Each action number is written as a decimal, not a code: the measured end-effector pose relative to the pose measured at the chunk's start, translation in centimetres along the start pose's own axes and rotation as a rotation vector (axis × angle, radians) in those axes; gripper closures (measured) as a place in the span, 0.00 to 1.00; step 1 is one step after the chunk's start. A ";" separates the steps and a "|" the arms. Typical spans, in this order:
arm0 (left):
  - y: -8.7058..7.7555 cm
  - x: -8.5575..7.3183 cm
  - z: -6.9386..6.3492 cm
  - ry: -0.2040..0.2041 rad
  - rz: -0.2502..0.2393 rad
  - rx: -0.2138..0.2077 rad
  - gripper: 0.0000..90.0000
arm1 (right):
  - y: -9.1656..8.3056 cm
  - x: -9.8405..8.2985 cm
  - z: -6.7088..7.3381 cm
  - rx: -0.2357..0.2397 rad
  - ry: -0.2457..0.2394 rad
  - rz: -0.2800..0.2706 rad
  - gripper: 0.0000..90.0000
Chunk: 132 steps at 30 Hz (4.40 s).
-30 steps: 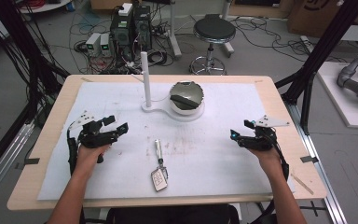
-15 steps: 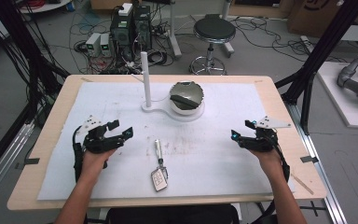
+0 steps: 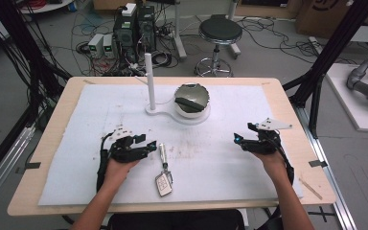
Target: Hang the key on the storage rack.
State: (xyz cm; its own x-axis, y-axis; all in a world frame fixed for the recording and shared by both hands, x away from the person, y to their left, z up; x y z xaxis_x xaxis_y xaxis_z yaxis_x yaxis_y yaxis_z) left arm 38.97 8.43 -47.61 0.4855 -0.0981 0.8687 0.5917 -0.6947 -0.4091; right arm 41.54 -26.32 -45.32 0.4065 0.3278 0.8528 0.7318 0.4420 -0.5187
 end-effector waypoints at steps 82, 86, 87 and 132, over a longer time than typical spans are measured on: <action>-0.2 -0.1 3.2 0.024 0.192 0.086 0.61 | -0.8 -0.1 -0.4 -0.006 0.010 -0.020 0.30; -0.8 0.7 3.2 0.001 0.132 0.060 0.60 | -0.7 -0.1 -0.2 -0.003 0.007 -0.018 0.31; -1.0 0.8 3.2 -0.004 0.128 0.056 0.60 | -0.7 -0.1 -0.2 -0.003 0.005 -0.018 0.31; -3.2 -0.4 2.8 -0.040 0.094 0.222 0.90 | -1.0 0.0 -0.4 -0.004 0.009 -0.026 0.33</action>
State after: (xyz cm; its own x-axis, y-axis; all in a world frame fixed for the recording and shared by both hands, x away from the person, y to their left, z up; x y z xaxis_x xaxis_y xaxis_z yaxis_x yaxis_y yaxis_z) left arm 38.75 12.67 -47.41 0.5677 -0.1238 0.8138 0.6671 -0.5100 -0.5430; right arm 41.06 -27.08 -44.80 0.3923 0.3090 0.8664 0.7442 0.4471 -0.4963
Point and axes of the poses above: each handheld gripper's, and its own axes: y roughly forward along the jaws, x roughly out of its top, z roughly to its left, the point moved 9 cm from there along y, roughly forward along the jaws, and after that the axes turned 3 degrees about -x, right-handed, at the moved point
